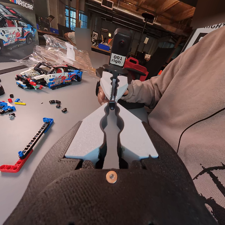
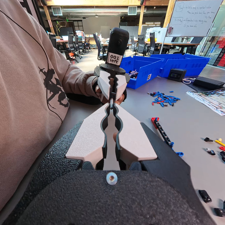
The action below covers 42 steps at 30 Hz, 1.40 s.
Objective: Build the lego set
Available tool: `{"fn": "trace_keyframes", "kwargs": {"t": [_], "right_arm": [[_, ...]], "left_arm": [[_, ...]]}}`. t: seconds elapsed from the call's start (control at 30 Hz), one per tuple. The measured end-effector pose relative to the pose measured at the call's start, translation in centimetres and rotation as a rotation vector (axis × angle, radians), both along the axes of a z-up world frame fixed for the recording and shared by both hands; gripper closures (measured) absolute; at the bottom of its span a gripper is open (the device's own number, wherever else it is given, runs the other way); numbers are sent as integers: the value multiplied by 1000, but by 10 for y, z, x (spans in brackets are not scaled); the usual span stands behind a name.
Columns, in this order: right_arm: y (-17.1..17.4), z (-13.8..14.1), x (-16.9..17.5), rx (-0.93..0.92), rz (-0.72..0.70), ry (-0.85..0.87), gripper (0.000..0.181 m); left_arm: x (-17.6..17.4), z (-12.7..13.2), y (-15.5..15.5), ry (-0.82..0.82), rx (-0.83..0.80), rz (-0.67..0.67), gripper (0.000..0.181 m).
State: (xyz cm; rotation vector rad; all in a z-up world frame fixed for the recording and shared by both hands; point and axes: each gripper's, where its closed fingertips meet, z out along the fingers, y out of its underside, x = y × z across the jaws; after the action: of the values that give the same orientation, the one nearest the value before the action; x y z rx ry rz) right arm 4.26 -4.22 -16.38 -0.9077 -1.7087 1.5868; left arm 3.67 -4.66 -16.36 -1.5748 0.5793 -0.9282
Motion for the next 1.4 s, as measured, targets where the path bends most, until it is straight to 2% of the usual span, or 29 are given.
{"fn": "trace_keyframes", "kwargs": {"t": [0.37,0.63,0.73,0.87,0.97,1.07,1.23,1.4], "right_arm": [[5,-11,-7,-22,-21,-34,178],[20,-10,-10,-24,-76,-30,179],[43,-3,-9,-54,-165,8,181],[90,2,-8,-39,-366,11,164],[130,-14,-6,32,-535,-64,153],[161,-36,1,55,-641,-194,148],[187,-54,11,130,-743,-301,158],[185,-75,16,171,-702,-427,159]], "left_arm": [[-6,-11,5,18,-42,-11,175],[-19,-8,12,41,0,51,174],[-39,-4,18,-3,3,108,175],[-63,3,26,-79,4,180,175],[-71,-1,32,-98,-23,218,175],[-73,-4,33,-88,-36,238,175],[-73,-6,33,-24,-15,268,175],[-72,-10,35,2,-19,282,175]]}}
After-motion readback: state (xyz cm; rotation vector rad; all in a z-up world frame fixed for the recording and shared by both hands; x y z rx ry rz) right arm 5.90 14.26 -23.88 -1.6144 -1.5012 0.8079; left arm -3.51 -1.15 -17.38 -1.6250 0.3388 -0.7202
